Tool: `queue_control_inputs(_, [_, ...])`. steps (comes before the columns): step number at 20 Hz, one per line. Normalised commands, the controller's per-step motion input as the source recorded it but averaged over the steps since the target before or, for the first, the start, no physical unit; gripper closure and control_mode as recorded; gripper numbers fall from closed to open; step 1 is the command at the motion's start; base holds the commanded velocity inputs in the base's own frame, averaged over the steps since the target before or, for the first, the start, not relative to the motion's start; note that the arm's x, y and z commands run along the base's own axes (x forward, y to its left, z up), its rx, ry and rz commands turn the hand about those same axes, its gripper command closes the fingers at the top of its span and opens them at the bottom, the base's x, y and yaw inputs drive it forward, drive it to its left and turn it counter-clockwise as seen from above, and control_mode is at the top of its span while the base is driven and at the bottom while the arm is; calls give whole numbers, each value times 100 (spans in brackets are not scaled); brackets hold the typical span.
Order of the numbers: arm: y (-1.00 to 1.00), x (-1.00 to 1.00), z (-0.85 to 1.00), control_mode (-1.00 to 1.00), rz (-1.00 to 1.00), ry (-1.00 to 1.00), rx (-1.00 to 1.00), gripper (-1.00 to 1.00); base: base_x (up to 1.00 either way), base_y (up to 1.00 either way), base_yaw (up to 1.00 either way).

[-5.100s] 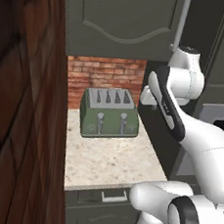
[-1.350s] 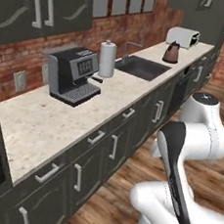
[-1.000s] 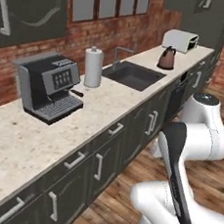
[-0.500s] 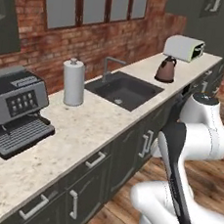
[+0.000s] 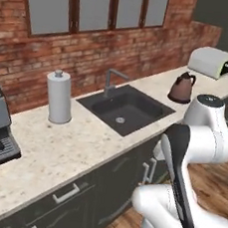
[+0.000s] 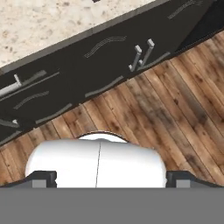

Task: Navigate to the sink.

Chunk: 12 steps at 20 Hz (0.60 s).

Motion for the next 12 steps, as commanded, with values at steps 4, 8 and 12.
queue_control_inputs(4, [0,0,0,100,0,0,0,-100,100,-64,42])
queue_control_inputs(8, [0,0,0,100,0,0,0,-100,98,-61,40])
queue_control_inputs(12, [0,0,0,100,0,0,0,-100,67,-54,37])
